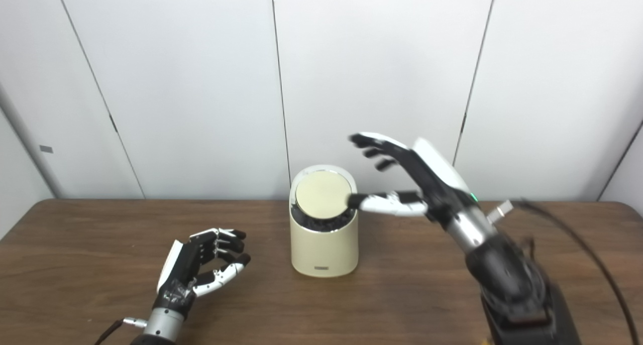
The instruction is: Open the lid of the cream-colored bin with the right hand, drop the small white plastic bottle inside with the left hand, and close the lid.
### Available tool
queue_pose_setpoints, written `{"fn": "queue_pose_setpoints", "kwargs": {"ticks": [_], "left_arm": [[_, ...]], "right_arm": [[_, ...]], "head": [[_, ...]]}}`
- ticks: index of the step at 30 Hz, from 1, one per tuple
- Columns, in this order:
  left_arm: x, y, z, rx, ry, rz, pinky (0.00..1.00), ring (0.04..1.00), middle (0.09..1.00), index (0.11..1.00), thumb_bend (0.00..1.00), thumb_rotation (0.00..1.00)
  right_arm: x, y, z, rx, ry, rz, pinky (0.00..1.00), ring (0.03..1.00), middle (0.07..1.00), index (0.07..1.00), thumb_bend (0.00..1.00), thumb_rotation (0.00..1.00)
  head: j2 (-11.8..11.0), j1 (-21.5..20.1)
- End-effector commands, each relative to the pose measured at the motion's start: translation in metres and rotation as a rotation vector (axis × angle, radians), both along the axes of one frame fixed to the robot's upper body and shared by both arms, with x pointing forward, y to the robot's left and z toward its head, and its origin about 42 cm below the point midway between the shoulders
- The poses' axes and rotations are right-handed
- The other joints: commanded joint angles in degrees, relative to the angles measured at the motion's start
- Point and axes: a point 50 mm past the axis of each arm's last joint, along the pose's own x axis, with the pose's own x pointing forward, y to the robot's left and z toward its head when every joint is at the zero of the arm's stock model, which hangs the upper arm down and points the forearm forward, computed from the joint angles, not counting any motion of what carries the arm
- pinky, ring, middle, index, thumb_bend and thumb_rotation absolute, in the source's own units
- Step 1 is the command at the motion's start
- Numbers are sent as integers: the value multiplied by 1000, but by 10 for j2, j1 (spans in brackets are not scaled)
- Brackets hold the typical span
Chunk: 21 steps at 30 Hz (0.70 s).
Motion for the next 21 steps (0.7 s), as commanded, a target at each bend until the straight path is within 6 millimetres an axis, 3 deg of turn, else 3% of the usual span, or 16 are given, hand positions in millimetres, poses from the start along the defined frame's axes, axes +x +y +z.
{"fn": "queue_pose_setpoints", "kwargs": {"ticks": [1, 2, 8, 9, 12, 21], "left_arm": [[8, 0, 22, -11, -87, -14, 519, 611, 689, 498, 499, 49], [8, 0, 22, -14, -91, -17, 518, 609, 688, 498, 500, 50], [9, 1, 21, -51, -115, -49, 548, 628, 700, 498, 503, 42], [10, 1, 21, -55, -117, -53, 553, 632, 704, 647, 575, 17], [10, 0, 22, -59, -126, -67, 548, 637, 711, 745, 627, 1], [9, 5, 25, -82, -166, -84, 568, 665, 743, 804, 646, 5]], "right_arm": [[-4, -1, 15, 54, -95, -13, 713, 806, 857, 865, 683, 527], [-6, -3, 8, 69, -99, -32, 713, 804, 858, 878, 642, 472], [7, -20, -58, 235, -51, -139, 653, 750, 818, 833, 694, 274], [9, -21, -66, 255, -35, -146, 666, 757, 824, 837, 696, 262], [9, -20, -82, 297, -13, -147, 682, 763, 824, 835, 696, 261], [1, -20, -117, 342, -11, -126, 676, 761, 821, 842, 738, 366]], "head": [[2, 0], [3, -1], [0, -8], [0, -9], [0, -17], [-5, -24]]}}
